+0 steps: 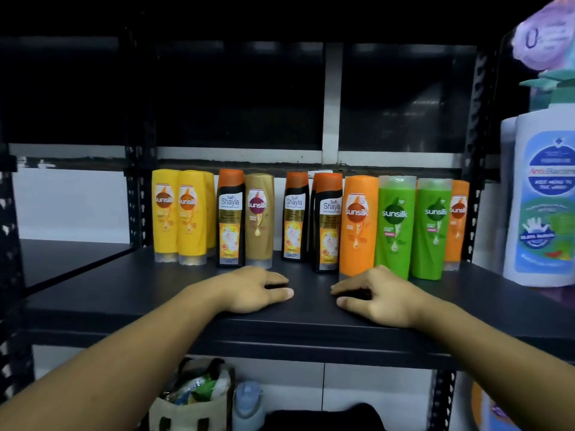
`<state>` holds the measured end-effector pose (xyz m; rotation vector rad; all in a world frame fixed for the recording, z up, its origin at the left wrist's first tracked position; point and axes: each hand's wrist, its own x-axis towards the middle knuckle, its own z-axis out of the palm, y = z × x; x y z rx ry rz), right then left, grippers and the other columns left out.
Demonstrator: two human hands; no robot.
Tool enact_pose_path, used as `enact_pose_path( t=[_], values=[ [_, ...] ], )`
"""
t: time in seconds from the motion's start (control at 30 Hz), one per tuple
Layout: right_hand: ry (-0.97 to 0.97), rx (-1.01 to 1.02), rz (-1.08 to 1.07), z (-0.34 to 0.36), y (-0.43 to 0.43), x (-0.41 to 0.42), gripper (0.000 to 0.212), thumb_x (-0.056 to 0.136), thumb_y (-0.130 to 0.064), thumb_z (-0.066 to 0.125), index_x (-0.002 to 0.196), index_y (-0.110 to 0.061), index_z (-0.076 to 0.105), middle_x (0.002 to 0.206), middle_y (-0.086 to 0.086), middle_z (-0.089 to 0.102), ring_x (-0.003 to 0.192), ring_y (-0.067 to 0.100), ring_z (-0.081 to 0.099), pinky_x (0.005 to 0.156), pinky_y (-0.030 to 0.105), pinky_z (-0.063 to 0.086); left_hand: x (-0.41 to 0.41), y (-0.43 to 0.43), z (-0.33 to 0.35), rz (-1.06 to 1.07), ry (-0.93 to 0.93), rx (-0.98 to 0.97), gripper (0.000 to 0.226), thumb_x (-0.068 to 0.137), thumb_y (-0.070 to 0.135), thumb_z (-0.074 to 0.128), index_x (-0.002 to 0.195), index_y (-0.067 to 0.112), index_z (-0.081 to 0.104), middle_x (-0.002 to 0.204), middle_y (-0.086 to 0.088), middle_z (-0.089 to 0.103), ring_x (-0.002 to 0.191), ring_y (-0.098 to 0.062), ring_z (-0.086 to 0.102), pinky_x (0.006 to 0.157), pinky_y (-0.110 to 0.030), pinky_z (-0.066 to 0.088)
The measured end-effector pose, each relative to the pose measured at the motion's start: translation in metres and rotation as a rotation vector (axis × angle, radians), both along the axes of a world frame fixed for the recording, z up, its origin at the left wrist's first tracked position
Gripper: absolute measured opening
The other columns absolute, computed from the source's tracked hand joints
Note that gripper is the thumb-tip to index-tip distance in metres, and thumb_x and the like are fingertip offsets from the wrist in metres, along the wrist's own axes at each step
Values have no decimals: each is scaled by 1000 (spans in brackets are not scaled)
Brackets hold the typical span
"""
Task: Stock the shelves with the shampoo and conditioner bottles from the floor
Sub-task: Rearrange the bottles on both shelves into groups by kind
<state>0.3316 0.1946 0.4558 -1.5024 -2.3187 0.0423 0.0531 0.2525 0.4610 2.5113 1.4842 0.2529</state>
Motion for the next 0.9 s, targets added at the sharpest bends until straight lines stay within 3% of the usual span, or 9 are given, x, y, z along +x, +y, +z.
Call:
enact_pose_path(
  t=[0.1,0.2,0.33,0.47,0.57,0.63,0.73,0.8,0.9],
  values=[
    [-61,-50,51,2,1,-13,43,100,-44,56,141,-31,59,145,-19,55,135,-3,46,111,15,32,-34,8,2,75,-6,-25,80,83,86,42,151,44,41,162,13,35,149,-15,33,123,-39,24],
    [-121,-100,97,0,12,-41,47,102,-49,49,147,-36,51,153,-19,45,143,0,37,121,25,25,-48,16,1,148,-49,-14,76,88,81,46,152,41,43,162,10,35,149,-16,33,117,-32,26],
    [-119,-152,93,17,31,-86,39,100,-49,54,136,-37,62,141,-20,58,132,2,49,114,27,35,-46,22,-4,175,-106,54,75,88,75,53,149,30,51,157,7,44,144,-15,40,113,-30,32],
    [94,-47,-46,36,68,-118,26,95,-42,65,114,-27,74,113,-11,69,109,9,61,91,26,47,-50,30,-9,241,-105,153,66,89,69,55,138,26,63,145,4,58,130,-17,53,109,-36,44],
    [329,79,-227,36,98,-139,24,90,-39,72,102,-19,68,99,-3,65,95,16,61,76,28,46,-52,32,-11,280,-100,175,61,88,68,54,133,28,66,139,4,61,124,-20,57,103,-39,49],
    [477,48,-297,31,110,-152,34,87,-37,76,107,-15,58,102,1,59,95,18,56,77,29,45,-52,32,-11,288,-110,179,56,88,66,56,127,29,69,131,3,64,117,-20,60,99,-39,52],
    [703,-70,-220,15,129,-166,52,83,-34,81,120,-18,49,117,0,62,107,18,59,90,33,50,-55,39,-13,312,-170,236,41,91,55,61,115,24,71,120,1,68,107,-20,62,94,-39,54],
    [752,-70,-186,5,138,-170,61,82,-35,82,130,-18,47,120,-4,62,113,19,60,98,37,51,-58,44,-13,343,-236,275,43,91,48,65,124,21,65,125,0,65,112,-21,61,96,-37,52],
    [804,-58,-137,-2,146,-169,60,86,-31,79,134,-20,45,122,-5,61,116,18,61,103,40,50,-62,47,-7,393,-385,356,38,92,38,70,122,18,57,119,-2,62,107,-22,60,85,-33,50]
  ],
)
